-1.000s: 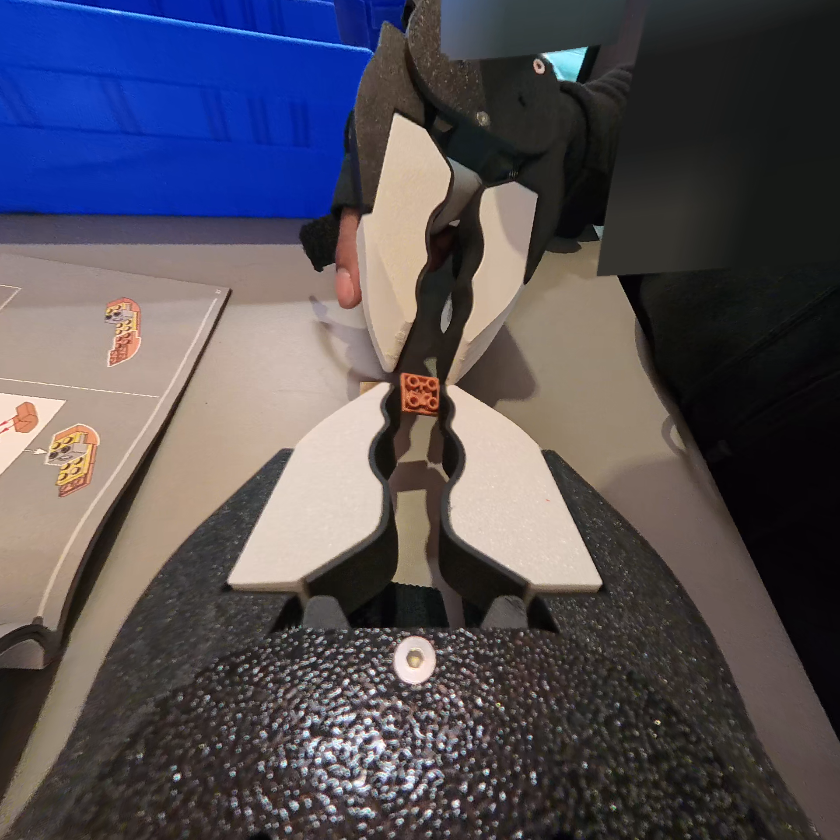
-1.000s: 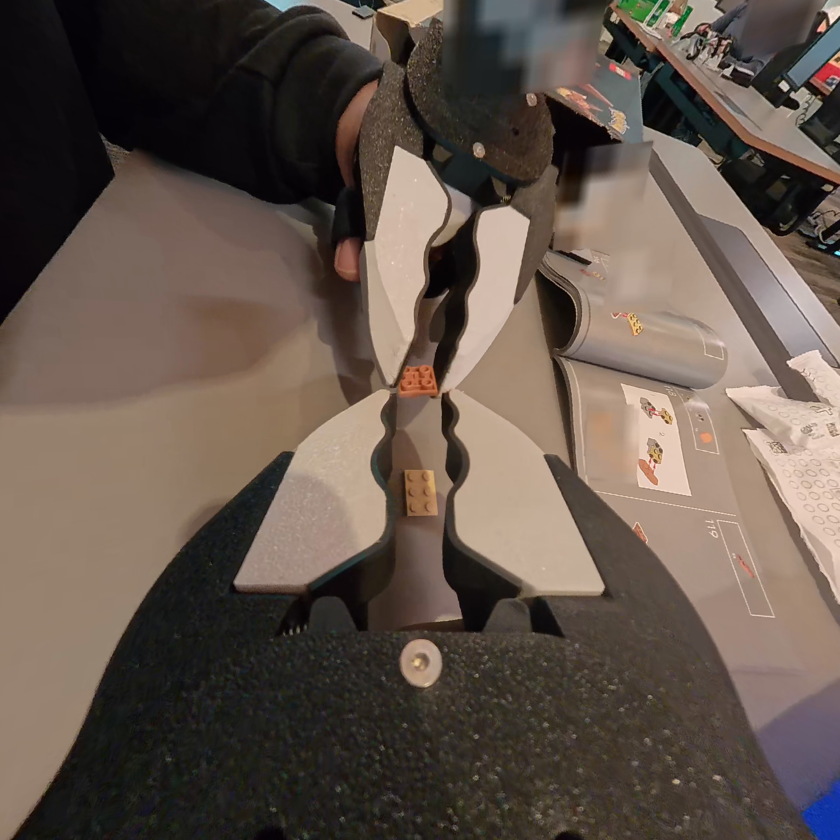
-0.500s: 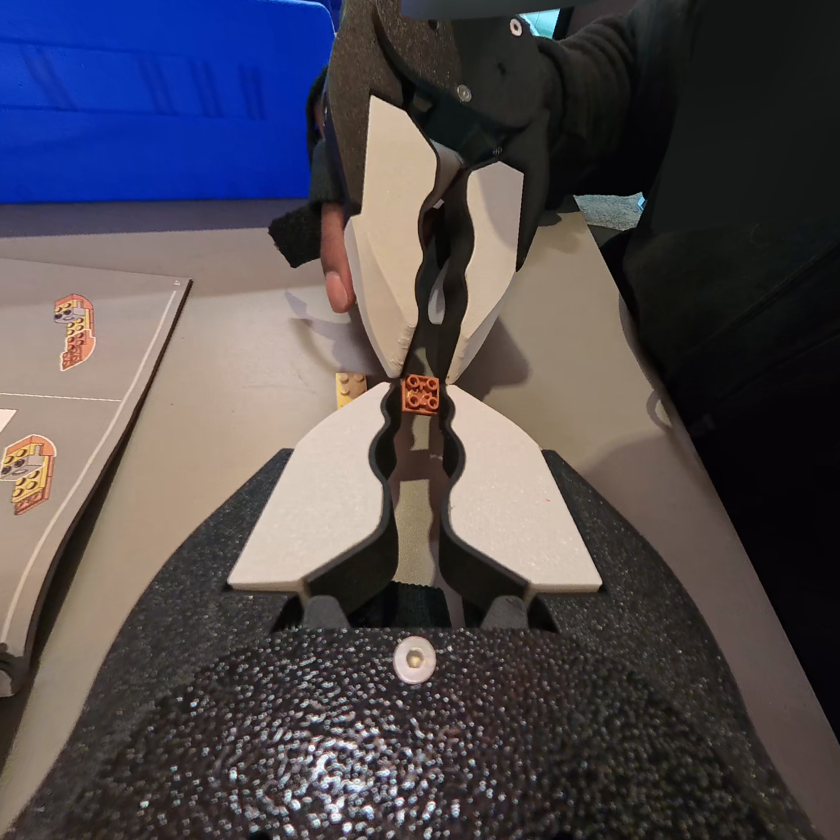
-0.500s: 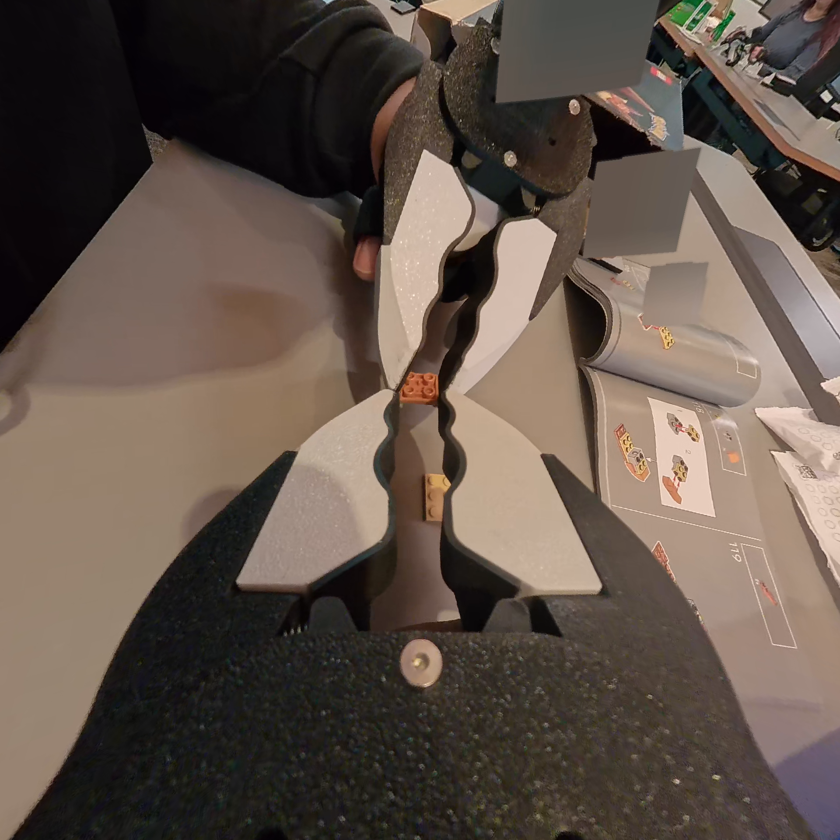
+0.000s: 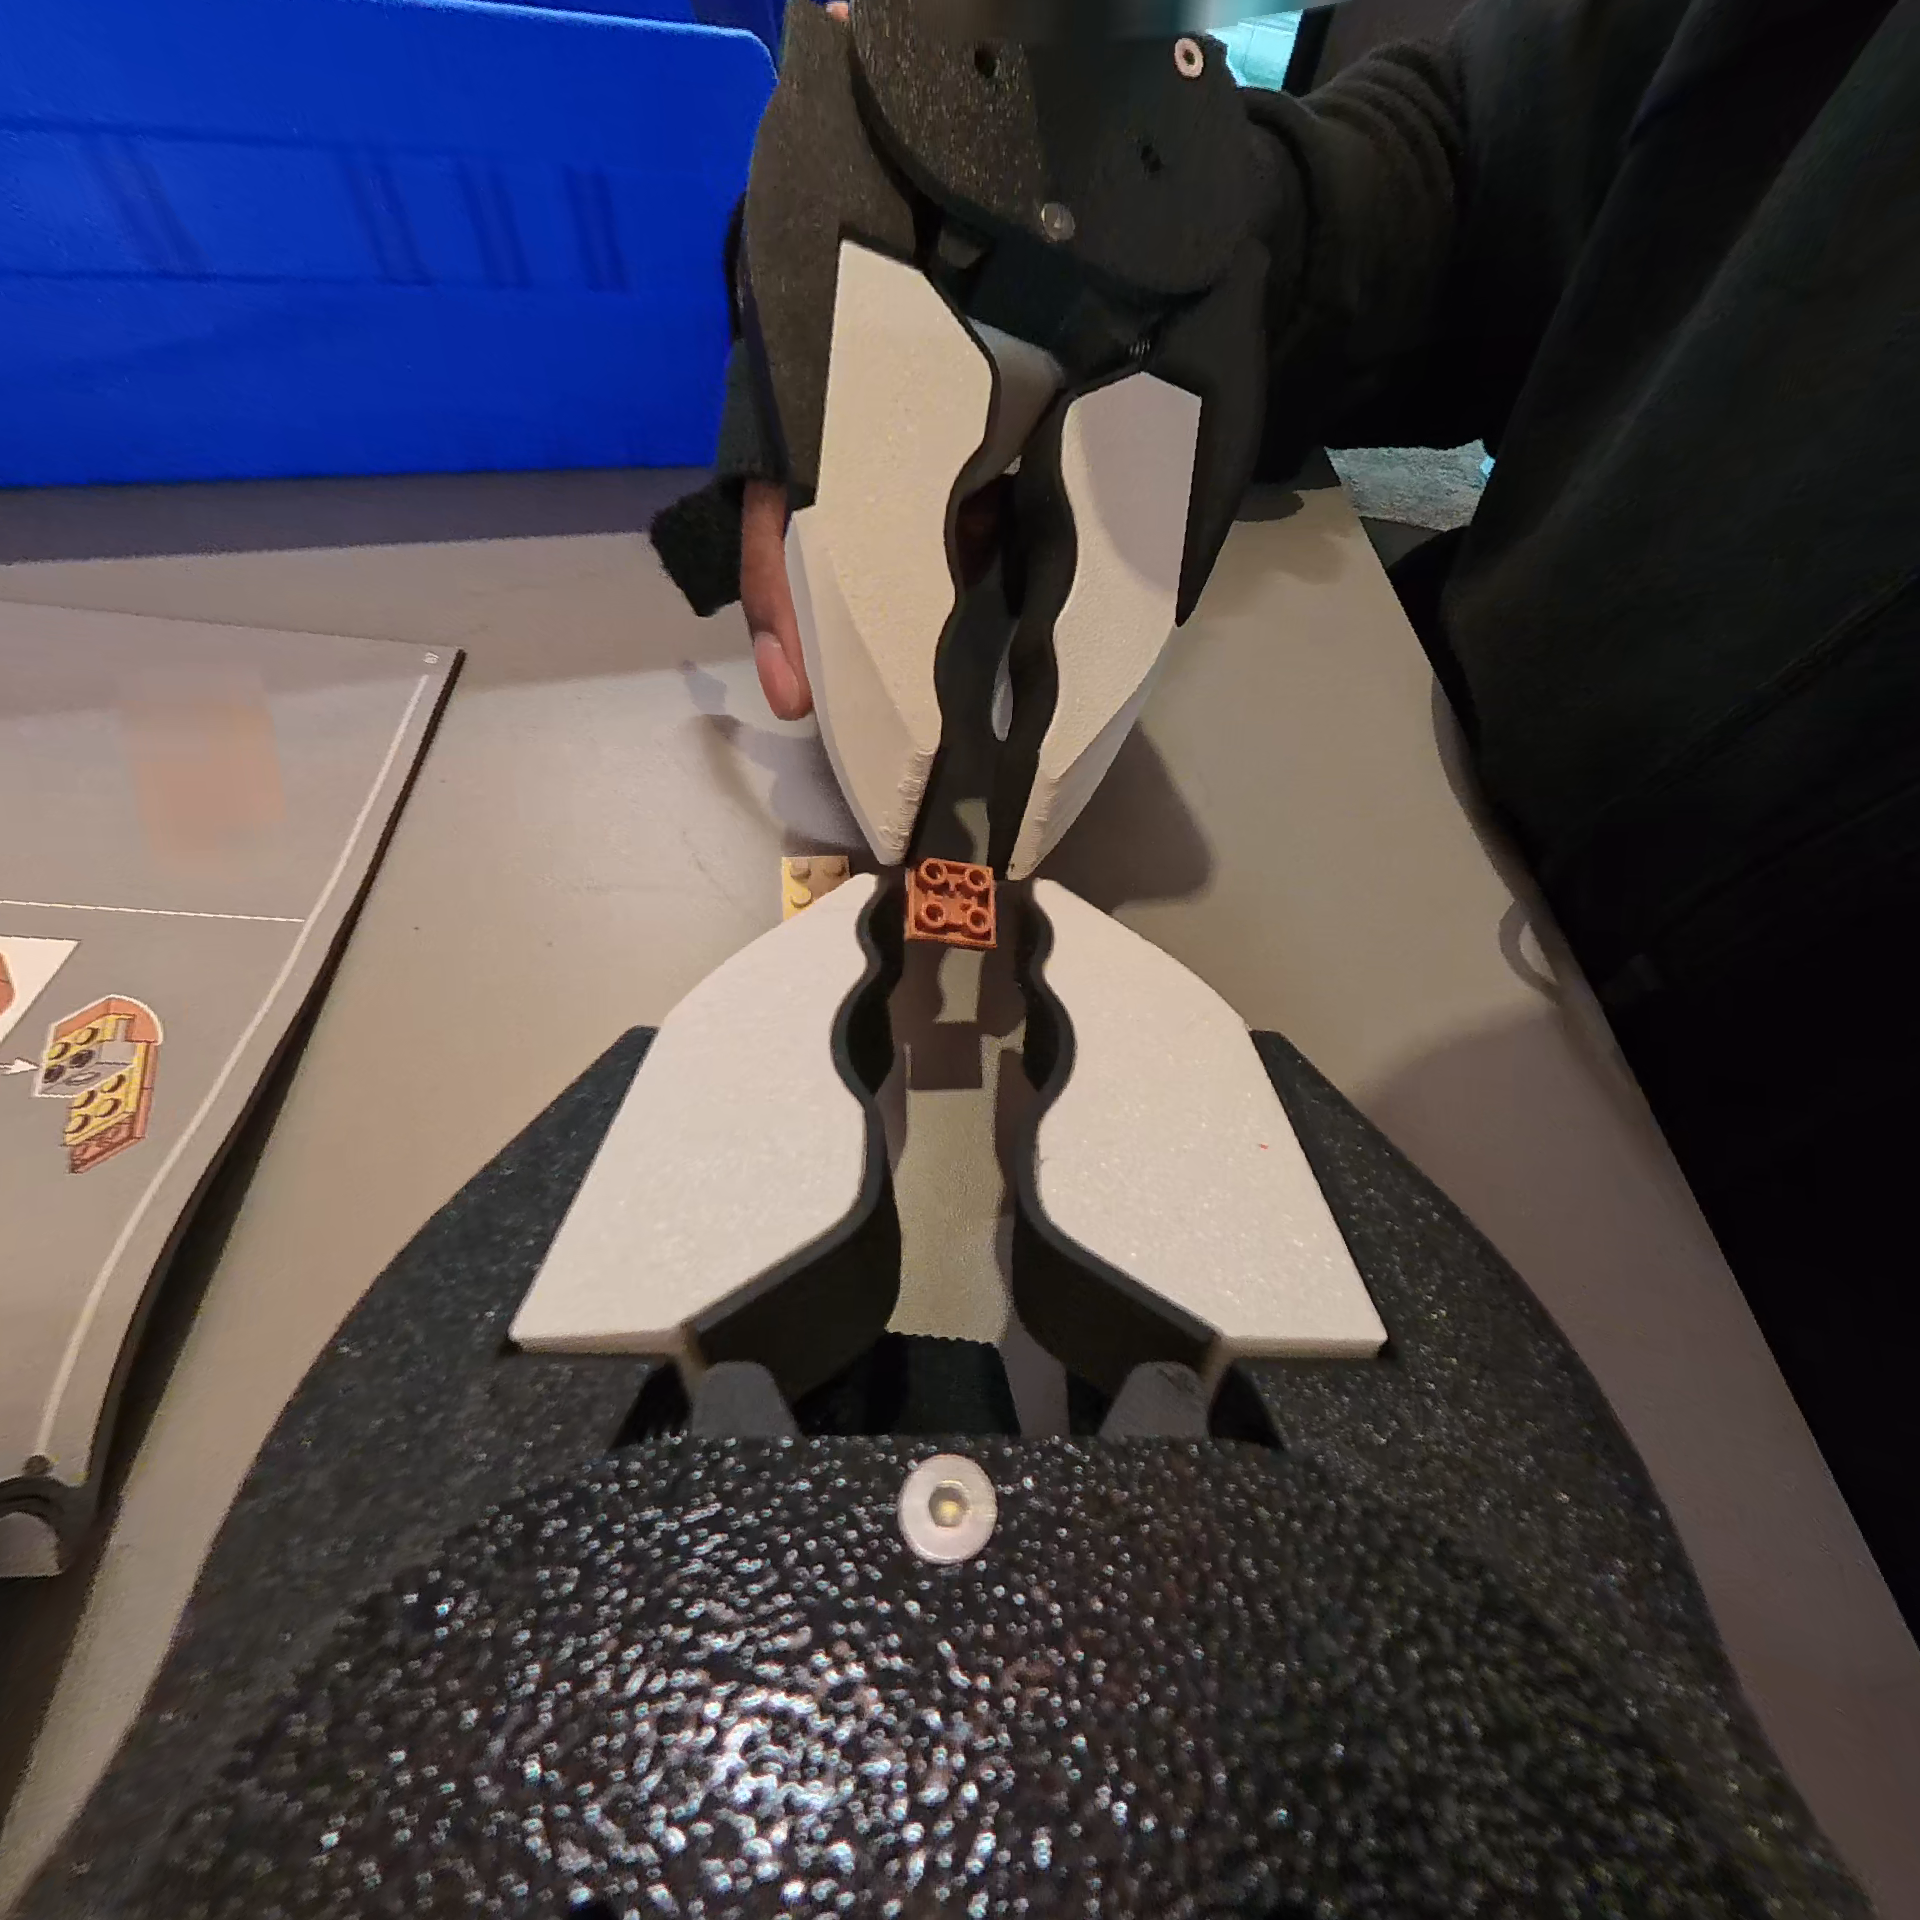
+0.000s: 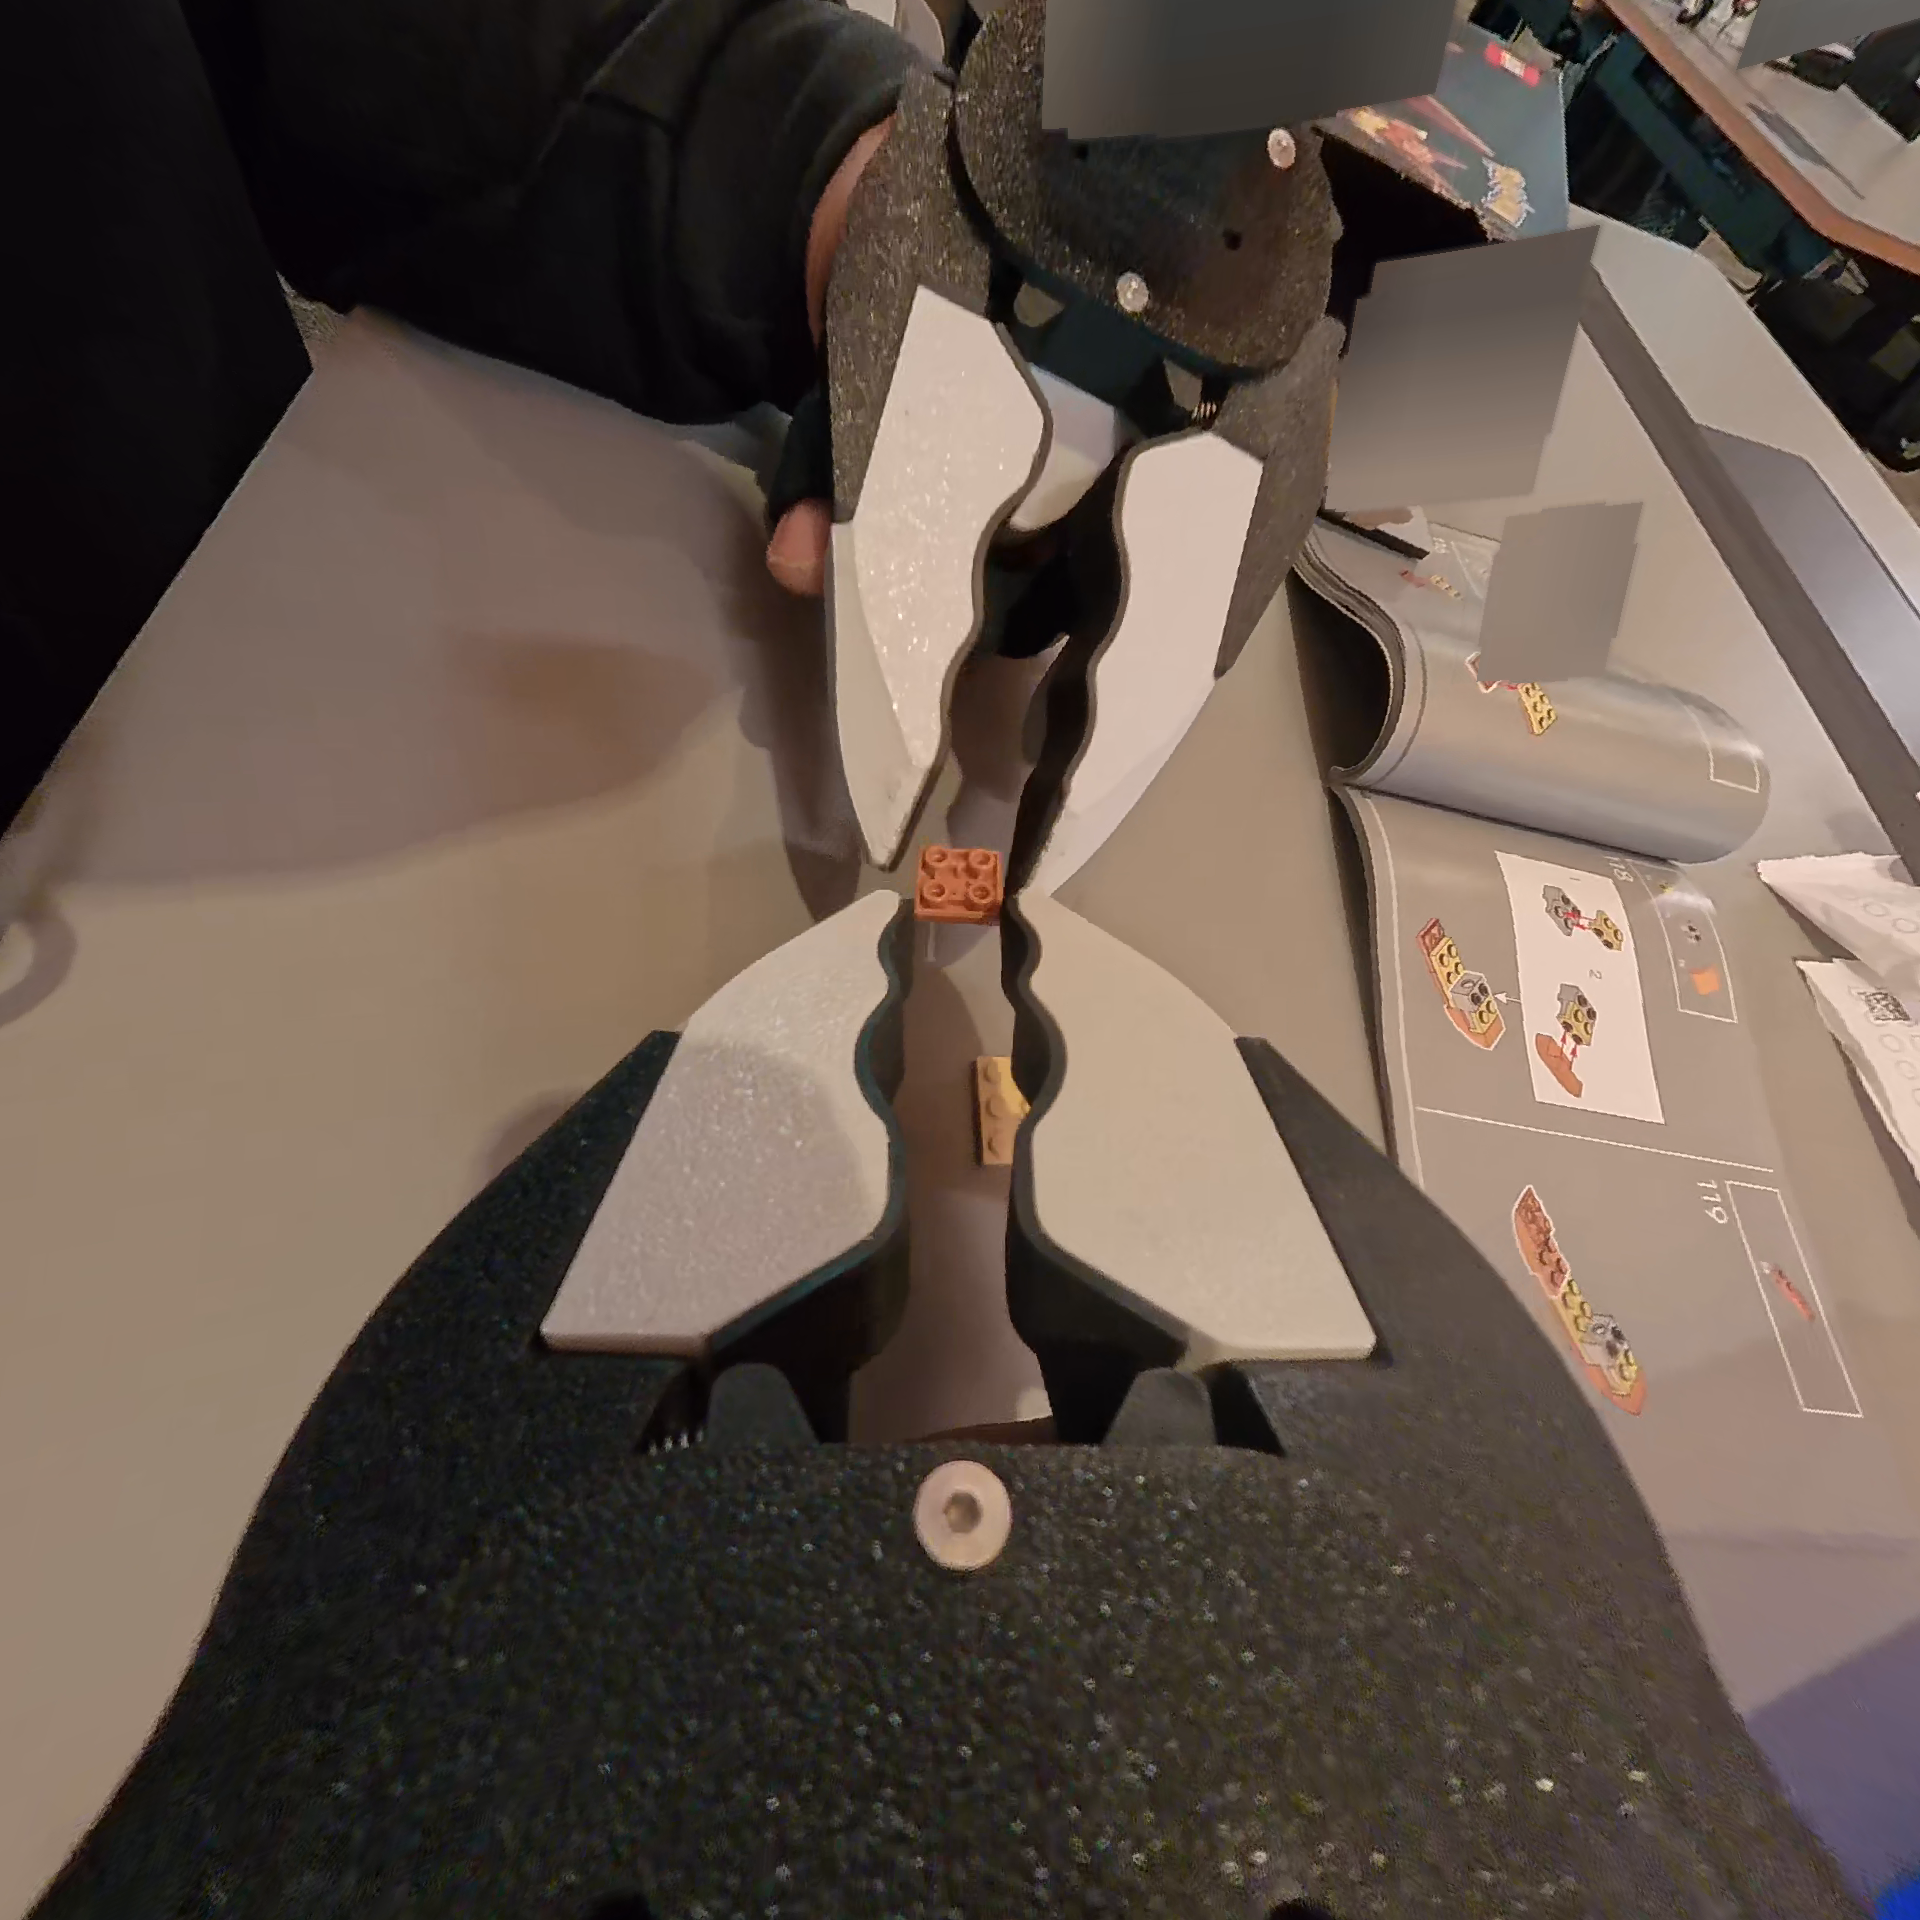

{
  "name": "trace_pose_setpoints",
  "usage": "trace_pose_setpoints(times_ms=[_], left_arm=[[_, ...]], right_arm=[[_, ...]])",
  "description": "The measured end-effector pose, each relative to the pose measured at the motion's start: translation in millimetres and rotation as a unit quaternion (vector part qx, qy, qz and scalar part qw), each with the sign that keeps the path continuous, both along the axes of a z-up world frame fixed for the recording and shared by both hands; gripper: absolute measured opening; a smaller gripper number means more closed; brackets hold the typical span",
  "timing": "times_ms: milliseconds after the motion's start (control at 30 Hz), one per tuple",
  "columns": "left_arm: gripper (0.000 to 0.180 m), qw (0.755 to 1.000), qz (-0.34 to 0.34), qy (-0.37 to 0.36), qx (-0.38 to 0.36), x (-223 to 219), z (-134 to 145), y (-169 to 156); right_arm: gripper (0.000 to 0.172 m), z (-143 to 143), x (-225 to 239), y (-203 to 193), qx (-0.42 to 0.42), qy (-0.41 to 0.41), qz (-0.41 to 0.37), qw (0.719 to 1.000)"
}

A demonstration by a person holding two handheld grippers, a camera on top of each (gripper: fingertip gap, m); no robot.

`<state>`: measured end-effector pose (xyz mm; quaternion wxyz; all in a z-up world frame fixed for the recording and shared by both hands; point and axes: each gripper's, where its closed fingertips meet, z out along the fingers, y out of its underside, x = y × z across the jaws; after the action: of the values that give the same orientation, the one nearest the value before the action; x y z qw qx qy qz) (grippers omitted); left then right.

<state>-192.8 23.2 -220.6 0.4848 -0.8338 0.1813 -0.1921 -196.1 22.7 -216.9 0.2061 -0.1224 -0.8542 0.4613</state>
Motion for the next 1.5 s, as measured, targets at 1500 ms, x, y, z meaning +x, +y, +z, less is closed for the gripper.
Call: trace_pose_setpoints(times_ms=[1500], left_arm=[[0.015,0.986,0.064,0.128,-0.087,-18.0,-37.4,27.9]], right_arm=[[0.015,-28.0,15.2,44.8,0.025,-0.118,-0.097,0.988]])
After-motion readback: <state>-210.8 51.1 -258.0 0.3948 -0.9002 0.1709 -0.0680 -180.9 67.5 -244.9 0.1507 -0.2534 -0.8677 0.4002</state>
